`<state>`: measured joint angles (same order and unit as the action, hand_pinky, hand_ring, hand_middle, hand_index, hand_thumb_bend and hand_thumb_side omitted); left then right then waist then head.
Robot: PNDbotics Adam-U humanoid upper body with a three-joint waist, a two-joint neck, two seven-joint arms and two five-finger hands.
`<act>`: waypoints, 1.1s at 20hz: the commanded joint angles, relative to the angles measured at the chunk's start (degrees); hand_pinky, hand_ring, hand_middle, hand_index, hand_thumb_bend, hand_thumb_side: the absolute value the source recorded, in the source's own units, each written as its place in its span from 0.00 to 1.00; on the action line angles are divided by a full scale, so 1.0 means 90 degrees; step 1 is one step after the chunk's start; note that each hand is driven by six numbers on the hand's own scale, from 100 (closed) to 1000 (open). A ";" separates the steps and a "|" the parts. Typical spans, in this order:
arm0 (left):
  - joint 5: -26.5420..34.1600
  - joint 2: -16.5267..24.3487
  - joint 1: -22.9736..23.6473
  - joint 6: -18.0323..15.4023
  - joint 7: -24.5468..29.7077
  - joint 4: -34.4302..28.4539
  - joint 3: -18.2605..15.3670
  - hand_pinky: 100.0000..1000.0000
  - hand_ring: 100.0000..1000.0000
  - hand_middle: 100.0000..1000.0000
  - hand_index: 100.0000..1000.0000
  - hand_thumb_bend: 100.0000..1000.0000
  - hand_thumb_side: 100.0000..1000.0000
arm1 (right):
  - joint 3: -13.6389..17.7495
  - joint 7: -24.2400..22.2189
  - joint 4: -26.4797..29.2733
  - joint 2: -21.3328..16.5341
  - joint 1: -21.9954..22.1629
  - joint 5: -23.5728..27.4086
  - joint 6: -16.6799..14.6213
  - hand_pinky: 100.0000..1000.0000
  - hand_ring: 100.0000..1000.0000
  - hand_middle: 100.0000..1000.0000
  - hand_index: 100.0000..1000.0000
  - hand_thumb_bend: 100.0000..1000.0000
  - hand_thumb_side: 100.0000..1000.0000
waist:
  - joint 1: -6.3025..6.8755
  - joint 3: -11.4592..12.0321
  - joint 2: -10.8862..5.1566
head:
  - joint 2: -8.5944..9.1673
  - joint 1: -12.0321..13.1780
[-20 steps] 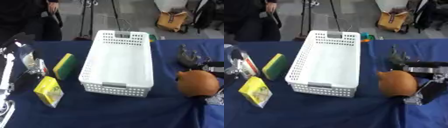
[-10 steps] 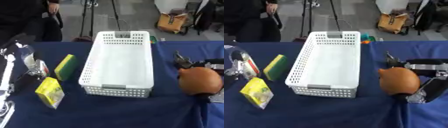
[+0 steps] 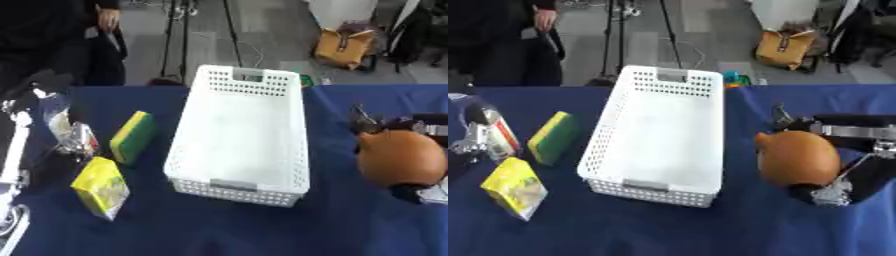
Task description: Pick up objects on the table and place them in the box.
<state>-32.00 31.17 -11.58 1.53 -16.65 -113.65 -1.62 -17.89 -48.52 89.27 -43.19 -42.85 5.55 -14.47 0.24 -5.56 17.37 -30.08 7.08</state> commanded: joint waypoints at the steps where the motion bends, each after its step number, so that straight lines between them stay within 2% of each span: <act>1: 0.0017 0.0206 -0.0074 -0.0008 0.0010 -0.0105 -0.0029 1.00 0.92 0.64 0.85 0.00 0.59 | 0.0030 -0.0007 0.0080 -0.0128 -0.0156 -0.0090 -0.0108 0.00 0.42 0.27 0.31 0.00 0.23 | -0.0010 0.0006 -0.0137 | 0.0067 -0.0011; 10: 0.0029 0.0199 -0.0083 -0.0023 0.0031 -0.0105 -0.0009 1.00 0.92 0.64 0.85 0.00 0.60 | -0.0104 0.0065 0.0054 0.0107 -0.0368 -0.0306 -0.0293 0.00 0.42 0.26 0.31 0.00 0.24 | -0.0029 0.0034 -0.0135 | 0.0097 -0.0060; 17: 0.0035 0.0231 -0.0103 -0.0060 0.0069 -0.0105 0.0031 1.00 0.92 0.64 0.85 0.00 0.59 | -0.0367 0.0109 -0.0099 0.0406 -0.0980 -0.0436 -0.0466 0.00 0.42 0.26 0.31 0.00 0.25 | -0.0072 0.0100 -0.0194 | 0.0207 -0.0064; 22: 0.0017 0.0245 -0.0108 -0.0076 0.0081 -0.0105 0.0048 1.00 0.92 0.65 0.85 0.00 0.59 | -0.0517 0.0332 -0.0443 0.0686 -0.1517 -0.0773 -0.0784 0.00 0.42 0.26 0.31 0.00 0.26 | -0.0081 0.0157 -0.0224 | 0.0261 -0.0063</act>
<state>-31.94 31.27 -11.81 0.93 -16.02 -113.65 -0.95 -22.78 -44.68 85.74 -36.76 -55.17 -0.46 -19.32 -0.52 -4.21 16.90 -28.46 6.57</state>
